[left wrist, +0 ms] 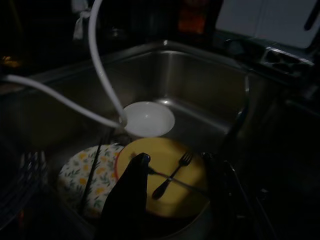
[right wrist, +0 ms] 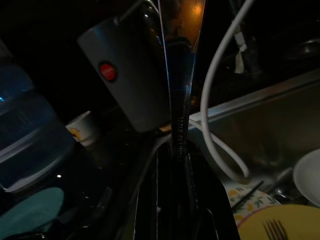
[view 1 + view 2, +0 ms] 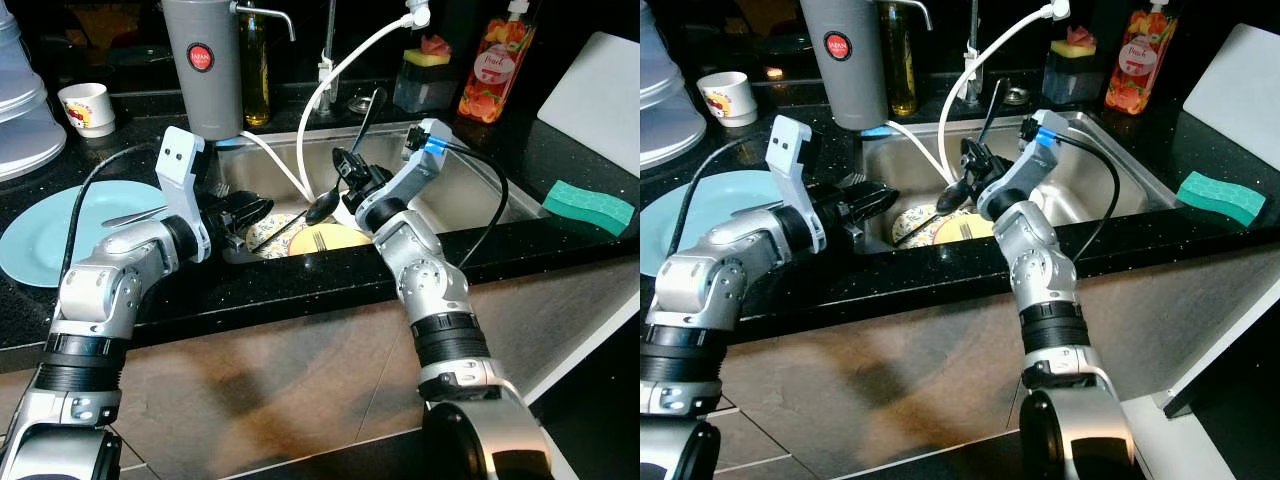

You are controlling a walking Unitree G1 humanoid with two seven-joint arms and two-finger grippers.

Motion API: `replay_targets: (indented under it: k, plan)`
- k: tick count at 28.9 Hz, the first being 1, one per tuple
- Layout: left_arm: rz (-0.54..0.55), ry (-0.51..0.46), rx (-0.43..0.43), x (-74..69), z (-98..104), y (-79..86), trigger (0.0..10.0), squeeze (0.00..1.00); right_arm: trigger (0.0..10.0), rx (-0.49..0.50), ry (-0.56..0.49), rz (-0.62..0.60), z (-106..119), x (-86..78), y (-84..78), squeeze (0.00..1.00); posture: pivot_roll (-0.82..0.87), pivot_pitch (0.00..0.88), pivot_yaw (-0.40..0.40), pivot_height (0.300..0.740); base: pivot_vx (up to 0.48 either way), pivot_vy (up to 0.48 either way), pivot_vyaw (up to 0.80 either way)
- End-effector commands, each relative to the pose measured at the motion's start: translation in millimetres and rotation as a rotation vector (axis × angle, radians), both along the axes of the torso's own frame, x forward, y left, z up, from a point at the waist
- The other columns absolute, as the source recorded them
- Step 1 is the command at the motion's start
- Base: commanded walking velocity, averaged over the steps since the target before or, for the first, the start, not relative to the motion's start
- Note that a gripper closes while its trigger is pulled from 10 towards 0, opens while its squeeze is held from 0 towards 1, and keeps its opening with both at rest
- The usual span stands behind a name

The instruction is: Kitchen organization

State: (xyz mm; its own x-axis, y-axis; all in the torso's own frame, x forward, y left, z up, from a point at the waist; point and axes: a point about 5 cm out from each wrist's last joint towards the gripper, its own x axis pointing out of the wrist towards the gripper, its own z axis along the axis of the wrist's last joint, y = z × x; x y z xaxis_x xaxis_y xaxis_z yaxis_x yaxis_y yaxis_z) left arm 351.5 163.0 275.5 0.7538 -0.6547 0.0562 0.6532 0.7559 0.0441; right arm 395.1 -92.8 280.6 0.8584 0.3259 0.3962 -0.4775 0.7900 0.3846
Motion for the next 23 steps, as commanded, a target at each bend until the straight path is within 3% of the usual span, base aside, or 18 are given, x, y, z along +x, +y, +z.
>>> replay_targets:
  k: [1, 2, 3, 4, 5, 6, 9, 15, 23]
  plan:
    - [-0.034, 0.026, 0.062, -1.7, -9, -3.7, 10.0, 0.00, 0.0, -0.110, -0.002, -0.005, -11, 2.0, 11.2, 0.00, 0.03, 0.124, -0.007, 0.740, 0.000, 0.000, 0.00]
    - [-0.034, 0.026, 0.062, -1.7, -9, -3.7, 10.0, 0.00, 0.0, -0.110, -0.002, -0.005, -11, 2.0, 11.2, 0.00, 0.03, 0.124, -0.007, 0.740, 0.000, 0.000, 0.00]
    - [-0.065, 0.031, 0.073, -3.9, -12, -7.3, 10.0, 0.00, 1.2, -0.140, 0.009, -0.005, -18, 2.7, 14.3, 0.00, 0.03, 0.124, -0.007, 0.740, 0.000, 0.000, 0.00]
    - [-0.109, 0.037, 0.090, -7.7, -15, -12.1, 10.0, 0.00, 9.2, -0.188, 0.030, -0.016, -30, 3.0, 17.3, 0.00, 0.03, 0.124, -0.007, 0.740, 0.000, 0.000, 0.00]
    - [-0.136, 0.039, 0.099, -10.1, -17, -15.0, 10.0, 0.00, 9.2, -0.214, 0.043, -0.024, -37, 2.9, 18.9, 0.00, 0.03, 0.124, -0.007, 0.740, 0.000, 0.000, 0.00]
    - [-0.158, 0.048, 0.114, -12.5, -19, -18.2, 10.0, 0.00, 10.0, -0.230, 0.065, -0.040, -48, 2.9, 19.8, 0.00, 0.03, 0.126, -0.008, 0.740, 0.000, 0.000, 0.00]
    - [-0.170, 0.063, 0.137, -14.6, -21, -21.0, 10.0, 0.00, 10.0, -0.232, 0.086, -0.061, -63, 1.9, 20.4, 0.00, 0.03, 0.127, -0.008, 0.740, 0.000, 0.000, 0.00]
    - [-0.153, 0.045, 0.167, -14.7, -27, -22.5, 10.0, 0.00, 10.0, -0.194, 0.068, -0.086, -67, 1.0, 20.0, 0.00, 0.03, 0.126, -0.007, 0.740, 0.000, 0.000, 0.00]
    - [-0.161, 0.055, 0.182, -18.2, -33, -26.7, 10.0, 0.00, 10.0, -0.263, 0.048, -0.007, -74, -2.8, 38.4, 0.00, 0.03, 0.116, -0.010, 0.740, 0.000, 0.000, 0.00]
